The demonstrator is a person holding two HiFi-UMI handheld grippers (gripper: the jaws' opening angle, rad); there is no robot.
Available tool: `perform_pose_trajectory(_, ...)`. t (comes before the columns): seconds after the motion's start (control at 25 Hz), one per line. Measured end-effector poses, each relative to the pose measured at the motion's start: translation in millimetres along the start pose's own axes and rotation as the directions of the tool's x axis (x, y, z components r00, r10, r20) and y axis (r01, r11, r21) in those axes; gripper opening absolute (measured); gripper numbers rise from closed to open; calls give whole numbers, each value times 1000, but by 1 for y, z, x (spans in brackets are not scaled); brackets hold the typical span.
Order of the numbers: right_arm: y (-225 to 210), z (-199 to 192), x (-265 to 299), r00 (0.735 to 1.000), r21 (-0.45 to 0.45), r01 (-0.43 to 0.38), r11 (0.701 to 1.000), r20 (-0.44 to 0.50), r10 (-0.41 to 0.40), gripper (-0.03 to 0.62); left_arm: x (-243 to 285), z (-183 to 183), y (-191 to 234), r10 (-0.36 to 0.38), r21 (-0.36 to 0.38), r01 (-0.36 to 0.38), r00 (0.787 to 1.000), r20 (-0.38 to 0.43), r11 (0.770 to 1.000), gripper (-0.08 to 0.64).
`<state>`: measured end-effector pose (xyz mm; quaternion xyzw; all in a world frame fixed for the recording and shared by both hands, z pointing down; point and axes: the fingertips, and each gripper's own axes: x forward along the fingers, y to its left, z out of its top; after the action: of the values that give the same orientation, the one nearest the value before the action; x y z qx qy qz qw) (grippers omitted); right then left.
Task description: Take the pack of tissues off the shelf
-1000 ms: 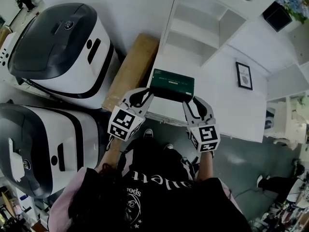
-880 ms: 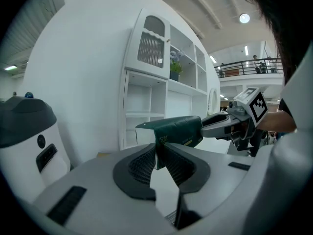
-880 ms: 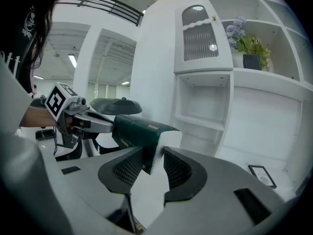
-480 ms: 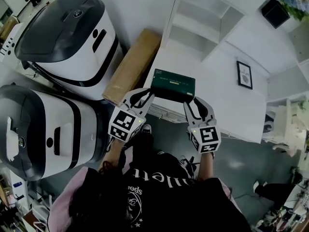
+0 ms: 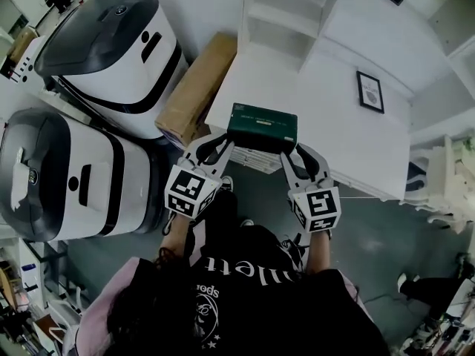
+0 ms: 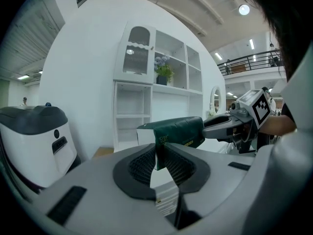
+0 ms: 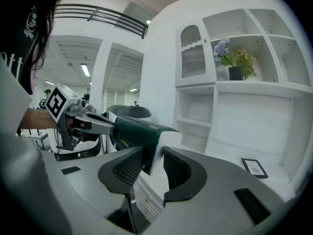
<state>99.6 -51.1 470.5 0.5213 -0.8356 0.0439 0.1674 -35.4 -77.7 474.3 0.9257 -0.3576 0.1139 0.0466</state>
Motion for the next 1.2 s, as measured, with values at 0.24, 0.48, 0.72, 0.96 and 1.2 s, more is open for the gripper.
perform_pose_trajectory(0.24,12,-10,-51,999,-10,-13,1000,37,14,155,-29,0,-49,29,17,-29,1000,11,999,66)
perform_pose_trajectory(0.48,28,-17,-80,998,-29,-30,999,63,31,155,-56,-4,-75,50,26,-51,999,18,998,65)
perform_pose_trajectory(0.72,33,-17,-100,996,-45,-37,998,77,40,155,-67,-3,-92,62,25,-63,998,33,998,66)
perform_pose_trajectory(0.96,36,-19,-111,996,-61,-35,998,79,39,154,-73,-3,-101,66,26,-67,997,41,997,65)
perform_pose_trajectory(1.2,37,-20,-114,996,-66,-33,997,76,38,155,-75,-4,-104,64,29,-65,997,38,997,66)
